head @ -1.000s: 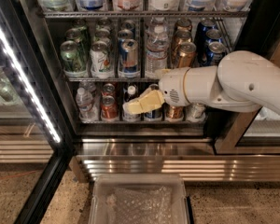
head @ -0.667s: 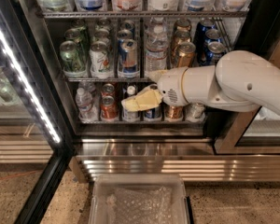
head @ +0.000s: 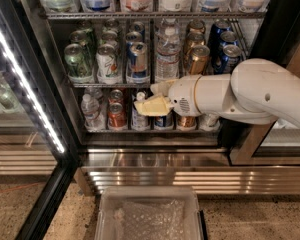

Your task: Pick 7up can from middle shelf of fridge

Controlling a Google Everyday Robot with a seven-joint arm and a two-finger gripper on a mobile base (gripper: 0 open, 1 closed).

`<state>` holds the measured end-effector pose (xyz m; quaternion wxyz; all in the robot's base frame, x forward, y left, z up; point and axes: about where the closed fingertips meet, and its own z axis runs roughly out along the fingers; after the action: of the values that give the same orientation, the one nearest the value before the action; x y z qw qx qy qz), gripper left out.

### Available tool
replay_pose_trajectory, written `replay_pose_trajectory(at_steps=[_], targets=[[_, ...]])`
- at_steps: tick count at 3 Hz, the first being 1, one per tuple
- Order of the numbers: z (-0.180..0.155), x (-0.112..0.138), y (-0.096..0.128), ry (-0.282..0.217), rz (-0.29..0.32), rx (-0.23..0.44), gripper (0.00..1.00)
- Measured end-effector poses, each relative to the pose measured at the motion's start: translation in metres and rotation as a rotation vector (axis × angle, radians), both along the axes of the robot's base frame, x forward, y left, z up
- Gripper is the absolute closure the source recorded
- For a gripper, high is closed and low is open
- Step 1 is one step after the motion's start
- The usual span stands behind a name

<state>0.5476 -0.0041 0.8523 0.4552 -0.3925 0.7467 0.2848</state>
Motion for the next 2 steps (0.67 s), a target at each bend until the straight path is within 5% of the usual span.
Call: replay_pose_trajectory(at_steps=[1,2], targets=[[-0.009,0.011,0.024,-0.023,0.015,0.010,0.15],[-0.012,0.030,0.054,-0.055,0.036,0.016,0.16]])
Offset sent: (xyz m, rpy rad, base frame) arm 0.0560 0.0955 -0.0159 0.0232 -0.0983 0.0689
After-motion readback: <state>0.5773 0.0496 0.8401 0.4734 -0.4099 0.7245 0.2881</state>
